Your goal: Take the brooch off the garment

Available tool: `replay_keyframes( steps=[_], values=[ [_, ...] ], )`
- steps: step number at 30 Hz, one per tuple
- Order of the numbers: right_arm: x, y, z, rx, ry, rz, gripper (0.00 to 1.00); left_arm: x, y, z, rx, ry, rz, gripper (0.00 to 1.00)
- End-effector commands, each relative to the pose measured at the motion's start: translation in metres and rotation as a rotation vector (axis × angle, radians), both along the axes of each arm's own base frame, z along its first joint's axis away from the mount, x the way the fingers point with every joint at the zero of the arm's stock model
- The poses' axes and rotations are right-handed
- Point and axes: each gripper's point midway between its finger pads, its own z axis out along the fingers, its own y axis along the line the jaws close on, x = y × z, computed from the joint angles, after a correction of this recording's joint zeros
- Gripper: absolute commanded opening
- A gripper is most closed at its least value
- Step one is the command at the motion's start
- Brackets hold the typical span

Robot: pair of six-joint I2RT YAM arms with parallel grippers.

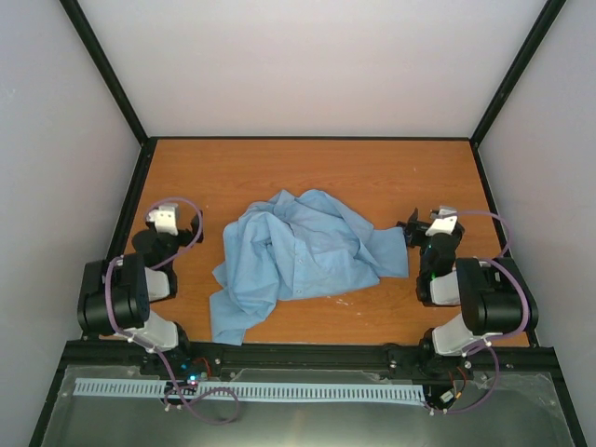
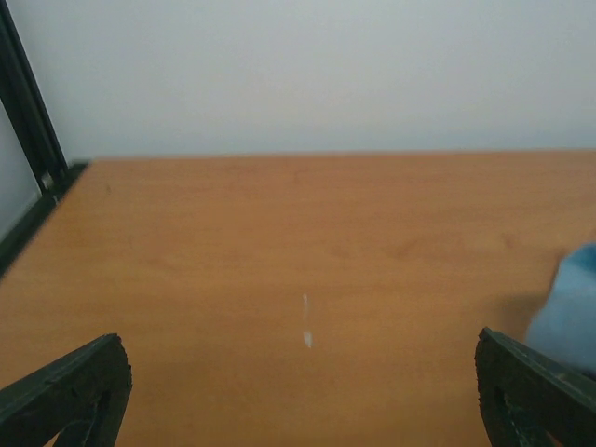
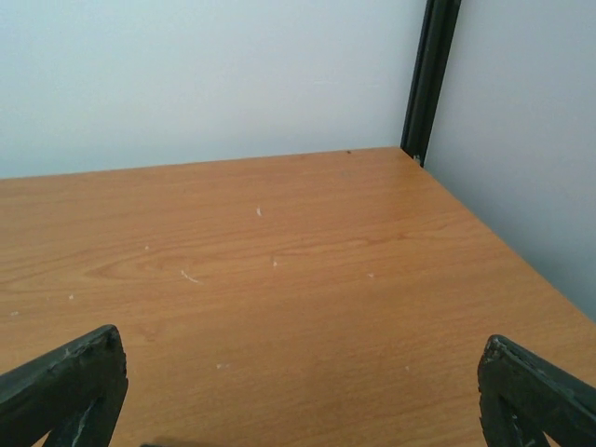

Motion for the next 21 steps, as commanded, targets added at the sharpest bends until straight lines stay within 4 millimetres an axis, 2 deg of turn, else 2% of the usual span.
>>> replay_keyframes(
  steps=[1,3,21],
  values=[
    [0.0151,0.0029,0.0139,-0.018,-0.029,0.012,1.00,-0.0036,-0.0014,0.0173,0.058,-0.112,0.006,1.00],
    [0.0199,0.0029,0.0080,-0.023,0.016,0.003,1.00,-0.0023,0.0034,0.0199,0.046,-0.134,0.034,1.00],
    [0.0187,0.0041,0.0100,-0.030,0.002,0.004,1.00,-0.0002,0.0049,0.0179,0.042,-0.111,0.040,1.00]
  ],
)
